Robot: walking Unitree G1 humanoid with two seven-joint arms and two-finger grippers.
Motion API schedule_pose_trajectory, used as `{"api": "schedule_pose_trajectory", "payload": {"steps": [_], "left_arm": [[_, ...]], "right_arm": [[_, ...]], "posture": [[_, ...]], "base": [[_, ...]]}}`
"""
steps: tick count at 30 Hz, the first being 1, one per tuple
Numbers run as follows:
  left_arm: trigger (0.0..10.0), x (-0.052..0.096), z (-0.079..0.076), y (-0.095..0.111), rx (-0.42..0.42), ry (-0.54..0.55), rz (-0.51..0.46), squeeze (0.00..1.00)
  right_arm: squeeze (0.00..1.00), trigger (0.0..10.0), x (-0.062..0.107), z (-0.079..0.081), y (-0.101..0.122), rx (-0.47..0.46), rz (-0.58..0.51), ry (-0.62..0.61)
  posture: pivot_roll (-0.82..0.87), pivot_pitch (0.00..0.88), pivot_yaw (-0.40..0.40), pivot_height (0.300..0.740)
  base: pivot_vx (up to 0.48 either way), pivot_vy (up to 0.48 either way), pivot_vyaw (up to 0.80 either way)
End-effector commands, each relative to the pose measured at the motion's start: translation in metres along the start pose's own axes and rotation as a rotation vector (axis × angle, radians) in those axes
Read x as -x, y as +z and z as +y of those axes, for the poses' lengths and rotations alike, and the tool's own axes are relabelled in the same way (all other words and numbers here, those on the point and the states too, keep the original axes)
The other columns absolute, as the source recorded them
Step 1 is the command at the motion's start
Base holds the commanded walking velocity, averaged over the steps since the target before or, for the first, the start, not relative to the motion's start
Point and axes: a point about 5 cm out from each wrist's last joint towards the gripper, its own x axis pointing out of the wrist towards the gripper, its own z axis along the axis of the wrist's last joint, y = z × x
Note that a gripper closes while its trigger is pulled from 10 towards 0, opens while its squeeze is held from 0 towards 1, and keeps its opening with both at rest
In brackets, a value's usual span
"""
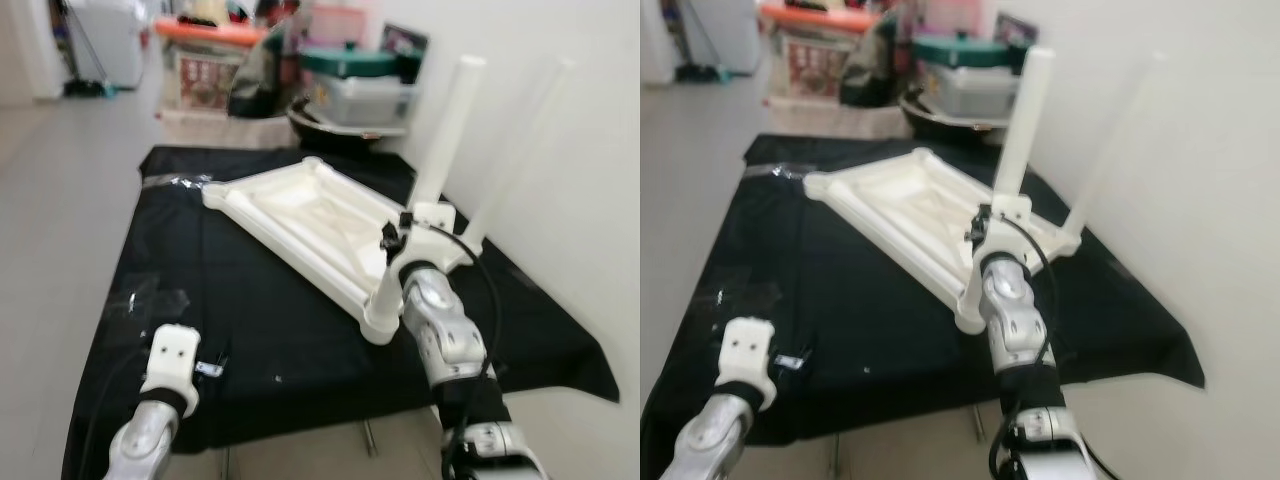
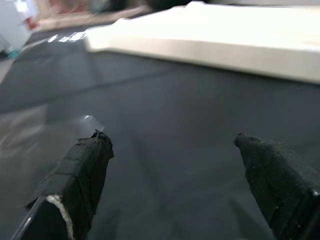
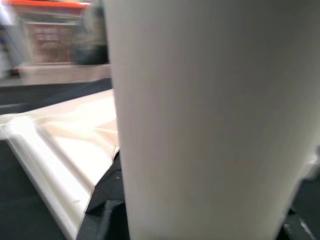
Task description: Building children table
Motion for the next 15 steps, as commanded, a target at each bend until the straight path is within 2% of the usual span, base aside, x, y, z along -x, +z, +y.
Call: {"api": "schedule_pose_trajectory", "payload": {"steps": [1,3,4,5,6,7,8,9,11,13,14,15], "left_arm": [[10.0,0.000,-0.007,-0.002,0.011,-0.023,0.006,0.00],[10.0,0.000,-0.008,-0.002,0.011,-0.026,0.007,0.00],[10.0,0.000,-0.008,-0.002,0.011,-0.027,0.006,0.00],[10.0,0.000,-0.008,-0.002,0.011,-0.027,0.005,0.00],[10.0,0.000,-0.008,-0.002,0.011,-0.027,0.005,0.00],[10.0,0.000,-0.008,-0.002,0.012,-0.025,0.004,0.00],[10.0,0.000,-0.007,-0.002,0.012,-0.022,0.004,0.00],[10.0,0.000,-0.007,-0.002,0.012,-0.022,0.004,0.00],[10.0,0.000,-0.007,-0.002,0.013,-0.020,0.003,0.00],[10.0,-0.001,-0.007,-0.002,0.014,-0.019,0.001,0.00],[10.0,-0.001,-0.007,-0.002,0.014,-0.019,0.001,0.00],[10.0,-0.001,-0.007,-0.001,0.014,-0.018,0.000,0.00]], "right_arm": [[0.65,10.0,0.005,0.020,-0.005,-0.042,0.019,0.150],[0.65,10.0,0.005,0.024,-0.002,-0.072,-0.004,0.181],[1.00,10.0,0.005,0.032,0.002,-0.117,-0.011,0.292],[0.67,10.0,0.005,0.040,0.010,-0.150,-0.028,0.391],[0.67,10.0,0.005,0.040,0.010,-0.150,-0.028,0.391],[0.00,10.0,0.006,0.046,0.017,-0.171,-0.041,0.504],[0.00,10.0,0.011,0.051,0.026,-0.180,-0.065,0.648],[0.00,10.0,0.011,0.051,0.026,-0.180,-0.065,0.648],[0.00,10.0,0.023,0.054,0.037,-0.127,-0.087,0.893],[0.00,10.0,0.028,0.054,0.035,-0.028,-0.080,1.012],[0.00,10.0,0.028,0.054,0.035,-0.028,-0.080,1.012],[0.00,10.0,0.030,0.056,0.028,0.007,-0.050,1.096]], "posture": [[0.14,0.000,-0.132,0.740],[0.14,0.000,-0.132,0.740],[0.14,0.000,-0.135,0.740],[0.14,0.000,-0.135,0.740],[0.14,0.000,-0.135,0.740],[0.14,0.000,-0.135,0.740],[0.15,0.000,-0.141,0.740],[0.15,0.000,-0.141,0.740],[0.15,0.000,-0.143,0.740],[0.15,0.000,-0.146,0.740],[0.15,0.000,-0.146,0.740],[0.16,0.000,-0.152,0.740]], "base": [[0.000,0.000,0.00],[0.000,0.000,0.00],[0.000,0.000,0.00],[0.000,0.000,0.00],[0.000,0.000,0.00],[0.000,0.000,0.00],[0.000,0.000,0.00],[0.000,0.000,0.00],[0.000,0.000,0.00],[0.000,0.000,0.00],[0.000,0.000,0.00],[0.000,0.000,0.00]]}}
